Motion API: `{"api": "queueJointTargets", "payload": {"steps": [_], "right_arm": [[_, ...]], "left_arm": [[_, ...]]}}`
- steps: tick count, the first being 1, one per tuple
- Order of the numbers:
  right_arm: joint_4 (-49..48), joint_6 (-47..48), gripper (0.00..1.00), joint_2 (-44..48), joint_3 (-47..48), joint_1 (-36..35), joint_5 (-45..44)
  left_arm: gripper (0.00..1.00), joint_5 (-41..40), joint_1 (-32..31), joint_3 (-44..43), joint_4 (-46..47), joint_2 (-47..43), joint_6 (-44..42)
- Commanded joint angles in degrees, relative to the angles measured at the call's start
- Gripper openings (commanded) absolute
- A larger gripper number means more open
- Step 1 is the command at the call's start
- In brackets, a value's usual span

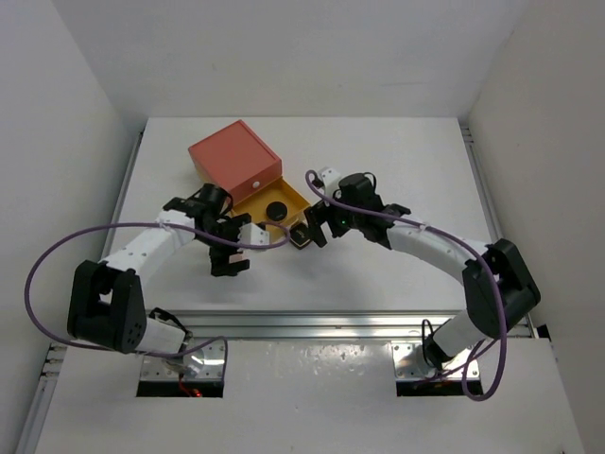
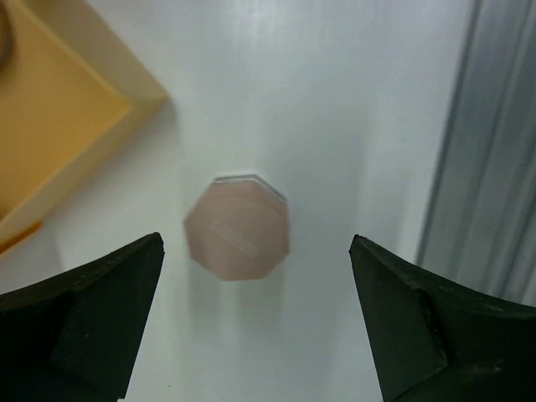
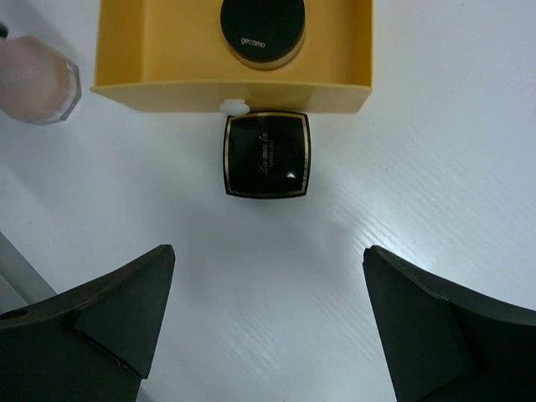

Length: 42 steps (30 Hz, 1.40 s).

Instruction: Organize the makeup

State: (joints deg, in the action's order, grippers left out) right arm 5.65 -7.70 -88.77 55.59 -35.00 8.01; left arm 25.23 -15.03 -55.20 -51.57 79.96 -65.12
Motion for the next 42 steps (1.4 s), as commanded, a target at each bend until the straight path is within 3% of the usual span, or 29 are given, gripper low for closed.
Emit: {"api": "queueJointTargets", "payload": {"steps": [1,5,17,22,23,26,29,34,37,39,42], "right_arm": [[-1.8,-1.2,0.95,3.1,-1.8,0.1,-1.3],[-1.3,-1.3,0.95,4.1,-2.7,0.0,-1.5],[1.4,0.1,0.95,2.6,0.1,0.0,-2.0],[1.8,0.8,0.95,1.8,1.4,0.0,-1.9],[1.7,0.8,0.95,1.7,1.5,-0.1,-2.0],[1.8,0.6,0.95,0.9,2.2,-0.1,-1.9],[1.5,0.4,0.95,0.3,2.5,-0.1,-1.7],[1.7,0.1,0.95,0.0,2.4,-0.1,-1.3],[1.8,0.1,0.95,0.3,2.1,-0.1,-1.5],[1.5,-0.1,0.95,0.4,2.0,0.2,-2.0],[1.1,-0.1,0.95,0.5,1.5,0.1,-2.5]], "left_arm": [[1.0,-2.0,0.1,2.4,10.4,0.4,2.7],[1.0,-5.9,-0.5,5.0,17.6,3.3,7.9],[0.99,-5.1,1.2,6.9,14.0,9.9,3.3],[0.77,-3.2,1.8,7.5,12.4,9.9,1.8],[0.65,-3.2,1.8,7.5,12.4,9.9,1.8],[0.46,-3.2,2.4,6.9,9.8,8.5,0.3],[0.39,-1.3,3.1,4.7,4.8,6.3,-1.8],[0.39,4.5,4.3,-5.4,-5.6,4.2,-5.4],[0.39,10.3,4.3,-13.3,-6.5,5.1,-0.4],[0.39,12.0,3.2,-16.0,-2.0,6.0,9.2],[0.4,7.4,0.6,-17.2,9.8,7.2,21.0]]}}
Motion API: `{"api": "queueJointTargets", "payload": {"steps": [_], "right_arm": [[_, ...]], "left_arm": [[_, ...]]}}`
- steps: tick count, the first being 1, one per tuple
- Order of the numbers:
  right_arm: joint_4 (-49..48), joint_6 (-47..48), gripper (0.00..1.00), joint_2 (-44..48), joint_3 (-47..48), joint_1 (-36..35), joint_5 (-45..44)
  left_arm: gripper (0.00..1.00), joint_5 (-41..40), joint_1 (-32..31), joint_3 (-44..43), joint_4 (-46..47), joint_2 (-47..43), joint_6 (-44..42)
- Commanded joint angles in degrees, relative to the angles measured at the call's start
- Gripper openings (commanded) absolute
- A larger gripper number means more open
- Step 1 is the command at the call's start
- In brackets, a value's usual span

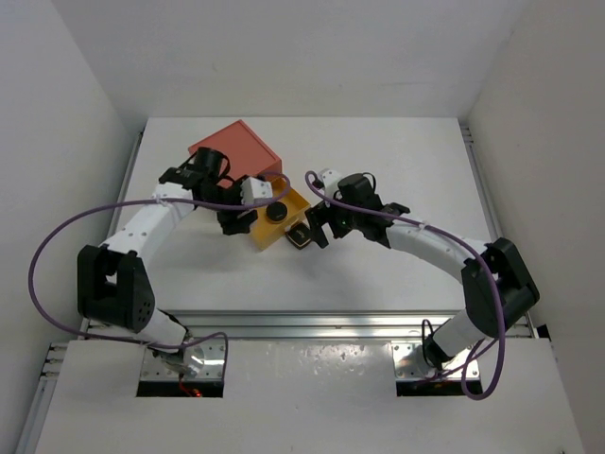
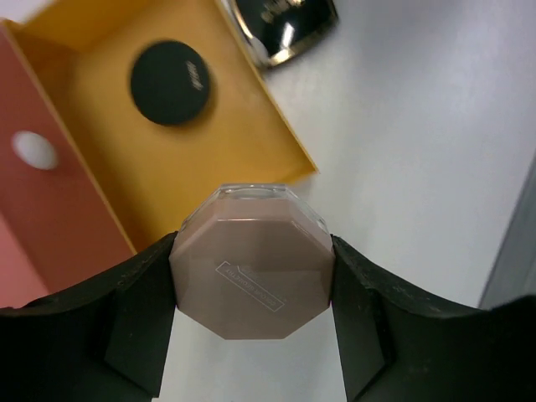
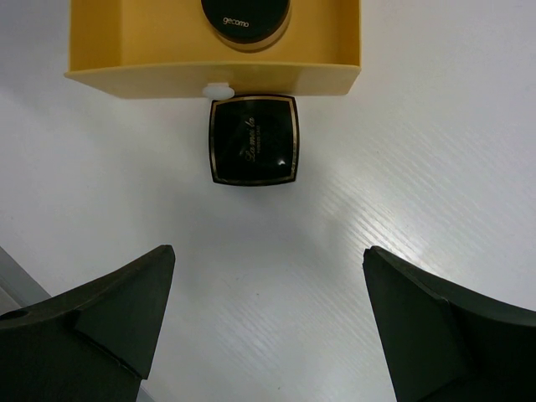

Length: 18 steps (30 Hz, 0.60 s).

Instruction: Organize the makeup

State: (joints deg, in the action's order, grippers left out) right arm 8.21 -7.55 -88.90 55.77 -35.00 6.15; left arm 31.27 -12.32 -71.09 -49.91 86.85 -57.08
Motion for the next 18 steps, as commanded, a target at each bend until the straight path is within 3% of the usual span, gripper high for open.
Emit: {"api": "queueJointTargets", "payload": {"steps": [1,6,10,18], "right_arm": [[-1.7,-0.4,0.95,0.8,1.3,-0.1,-0.7],[-1.6,-0.4,0.95,1.3,0.1,-0.1,-0.9],[-1.9,-0.4,0.95,1.8,-0.7,0.2,-1.8],[-1.6,-0.6,0.96,2.3,-2.1,-0.1,-2.5]], "left_arm": [[0.4,-0.1,-3.3,-1.3,10.7,1.3,15.0],[0.4,-9.1,-5.3,-1.3,21.5,5.8,21.6],[0.4,-15.2,-5.9,-4.5,21.5,11.2,21.8],[0.4,-17.9,-5.9,-7.7,21.5,17.0,22.9]]}}
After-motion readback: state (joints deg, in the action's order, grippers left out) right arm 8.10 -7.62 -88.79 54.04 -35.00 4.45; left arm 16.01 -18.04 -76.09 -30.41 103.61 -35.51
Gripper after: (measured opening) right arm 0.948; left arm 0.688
